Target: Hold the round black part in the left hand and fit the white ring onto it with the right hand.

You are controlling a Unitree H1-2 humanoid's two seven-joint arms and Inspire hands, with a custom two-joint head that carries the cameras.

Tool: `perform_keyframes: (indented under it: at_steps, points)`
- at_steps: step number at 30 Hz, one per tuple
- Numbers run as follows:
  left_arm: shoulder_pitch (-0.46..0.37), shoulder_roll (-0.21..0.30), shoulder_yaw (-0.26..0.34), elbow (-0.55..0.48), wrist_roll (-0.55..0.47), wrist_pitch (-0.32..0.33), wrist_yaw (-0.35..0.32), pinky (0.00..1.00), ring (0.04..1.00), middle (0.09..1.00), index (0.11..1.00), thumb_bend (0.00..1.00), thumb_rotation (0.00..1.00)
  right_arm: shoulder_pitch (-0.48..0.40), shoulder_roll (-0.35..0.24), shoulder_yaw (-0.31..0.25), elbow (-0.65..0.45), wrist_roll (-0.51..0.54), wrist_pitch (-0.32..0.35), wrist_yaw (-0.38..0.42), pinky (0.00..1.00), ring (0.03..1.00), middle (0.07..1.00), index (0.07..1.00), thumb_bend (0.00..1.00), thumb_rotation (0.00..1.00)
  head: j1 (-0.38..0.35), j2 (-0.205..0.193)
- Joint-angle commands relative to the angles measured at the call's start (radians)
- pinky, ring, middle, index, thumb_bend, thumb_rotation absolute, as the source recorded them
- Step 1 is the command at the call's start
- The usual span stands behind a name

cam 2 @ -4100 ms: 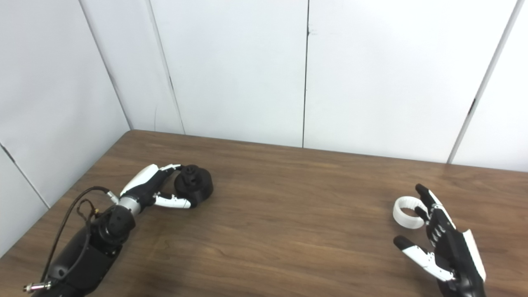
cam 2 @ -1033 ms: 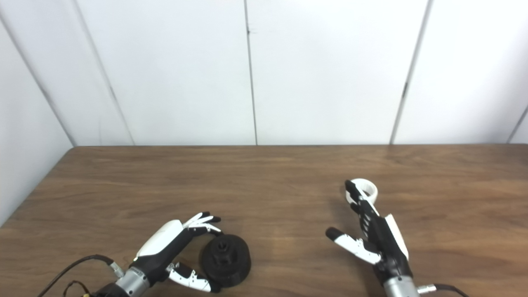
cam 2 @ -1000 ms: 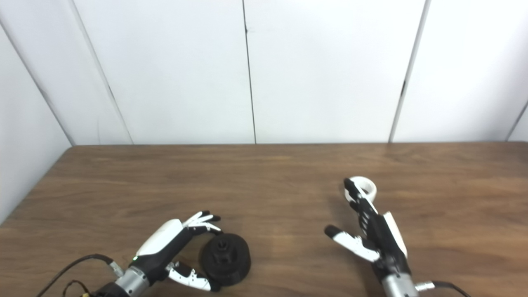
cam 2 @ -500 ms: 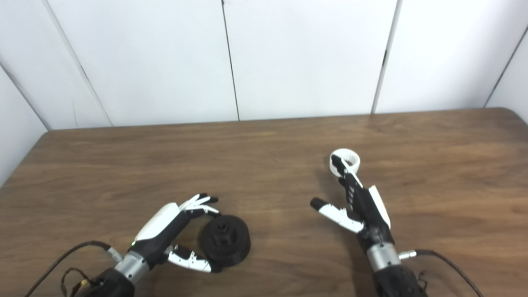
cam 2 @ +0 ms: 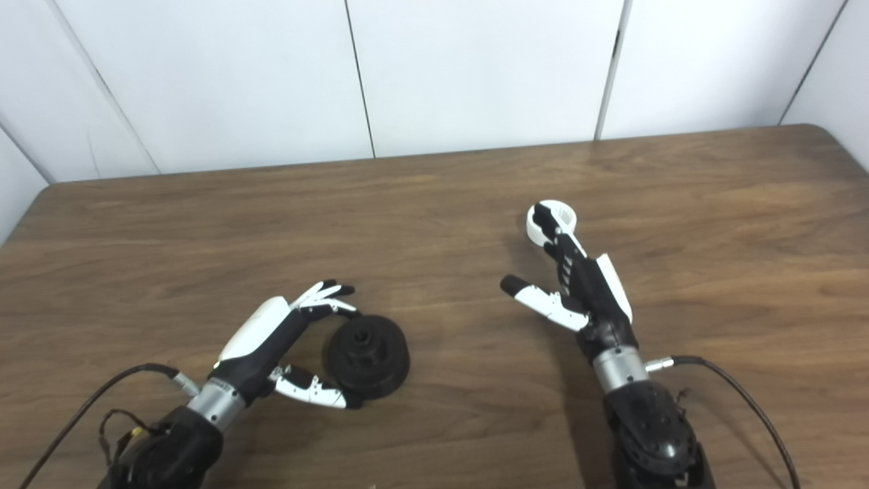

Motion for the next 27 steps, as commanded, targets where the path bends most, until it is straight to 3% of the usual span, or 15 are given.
perform_keyframes:
  at_steps: [1, 15, 27]
  points:
    - [-0.018, 0.000, -0.008, -0.025, 0.015, -0.016, 0.005, 0.92, 0.984, 0.920, 0.642, 0.81, 0.22, -0.022, -0.008, -0.008, -0.040, 0.012, -0.007, -0.003, 0.97, 0.984, 0.948, 0.946, 0.94, 0.55, -0.001, 0.002]
    - [-0.002, -0.042, -0.031, -0.031, 0.042, -0.021, 0.018, 0.95, 0.980, 0.914, 0.632, 0.83, 0.24, -0.023, -0.023, -0.014, -0.058, 0.017, 0.017, -0.003, 0.98, 0.994, 0.948, 0.944, 0.95, 0.56, -0.001, 0.013]
    - [0.016, -0.052, -0.042, -0.015, 0.074, -0.067, 0.061, 0.99, 0.982, 0.919, 0.641, 0.83, 0.22, -0.022, -0.031, -0.014, -0.059, 0.022, 0.020, 0.002, 1.00, 0.997, 0.946, 0.942, 0.94, 0.56, 0.003, 0.002]
